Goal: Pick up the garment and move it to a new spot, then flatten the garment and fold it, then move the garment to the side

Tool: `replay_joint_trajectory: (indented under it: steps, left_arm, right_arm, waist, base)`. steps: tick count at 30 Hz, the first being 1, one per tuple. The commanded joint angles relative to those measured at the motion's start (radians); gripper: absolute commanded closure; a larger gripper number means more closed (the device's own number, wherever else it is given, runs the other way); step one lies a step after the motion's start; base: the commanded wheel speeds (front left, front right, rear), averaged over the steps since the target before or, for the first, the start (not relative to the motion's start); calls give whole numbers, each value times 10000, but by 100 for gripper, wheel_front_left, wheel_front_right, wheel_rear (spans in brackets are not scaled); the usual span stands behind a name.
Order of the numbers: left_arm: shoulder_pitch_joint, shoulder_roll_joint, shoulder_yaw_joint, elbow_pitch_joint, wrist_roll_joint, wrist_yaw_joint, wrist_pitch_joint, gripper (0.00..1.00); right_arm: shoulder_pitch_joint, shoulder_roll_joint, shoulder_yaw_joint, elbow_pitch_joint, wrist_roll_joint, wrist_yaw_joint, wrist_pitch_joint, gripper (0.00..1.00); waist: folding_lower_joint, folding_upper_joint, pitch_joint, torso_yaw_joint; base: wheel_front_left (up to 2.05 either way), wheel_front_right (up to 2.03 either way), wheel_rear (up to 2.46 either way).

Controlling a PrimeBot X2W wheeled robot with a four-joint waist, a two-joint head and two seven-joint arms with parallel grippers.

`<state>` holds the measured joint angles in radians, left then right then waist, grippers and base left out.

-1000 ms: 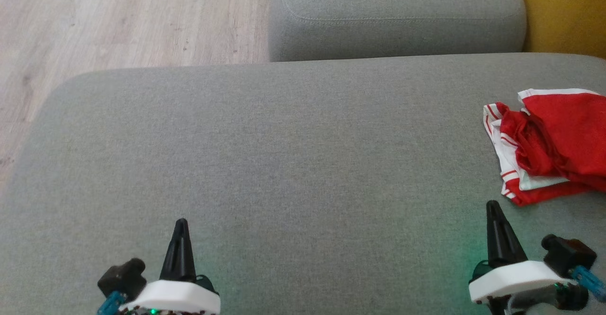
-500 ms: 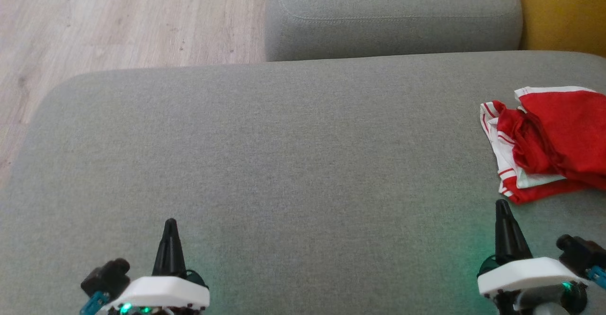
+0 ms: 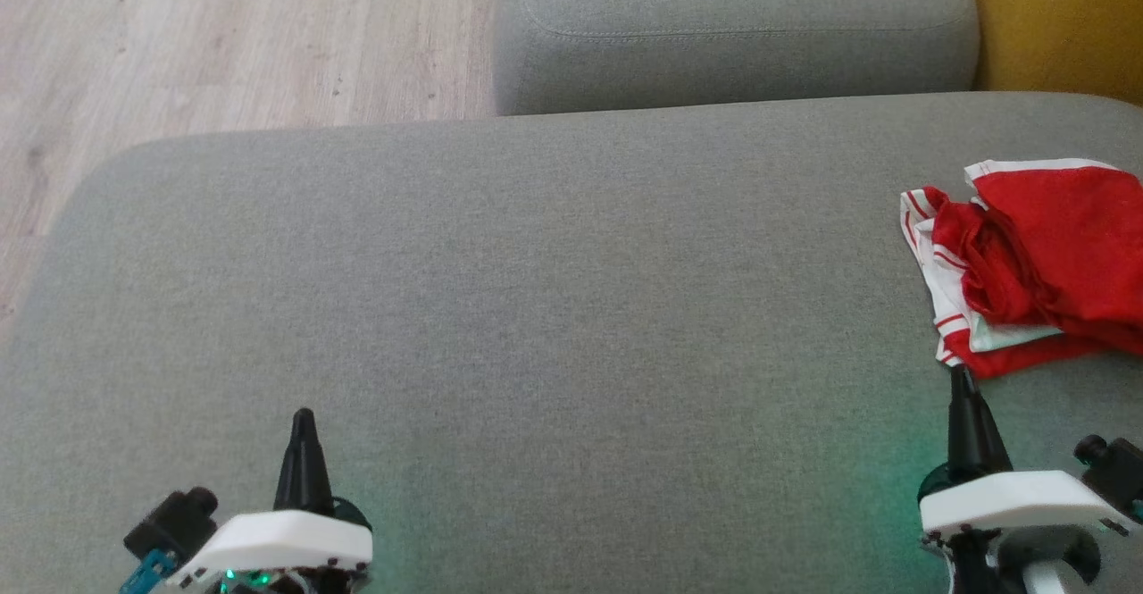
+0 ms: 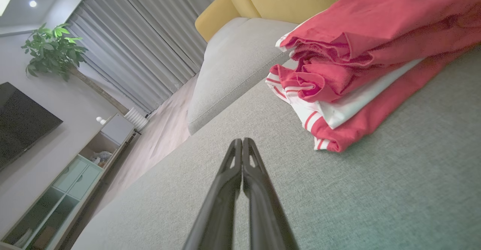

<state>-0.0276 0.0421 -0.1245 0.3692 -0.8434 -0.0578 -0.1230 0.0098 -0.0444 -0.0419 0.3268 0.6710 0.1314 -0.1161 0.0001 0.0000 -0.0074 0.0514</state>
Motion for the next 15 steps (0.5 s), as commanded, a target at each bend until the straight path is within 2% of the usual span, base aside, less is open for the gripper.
replay_joint_trajectory:
  steps: [1, 15]
  left_arm:
    - [-527, 30, 283, -385, -242, -68, 78, 100]
    - [-577, 39, 663, -539, -1585, -188, 492, 100]
  right_arm:
    - [-476, -31, 12, -374, 310, -2, 57, 100]
    - [-603, -36, -121, -455, 1953, -3, 462, 100]
  waist:
    - [0, 0, 2, -8]
    - [-1, 0, 20, -100]
  base:
    - [0, 0, 0]
    - [0, 0, 0]
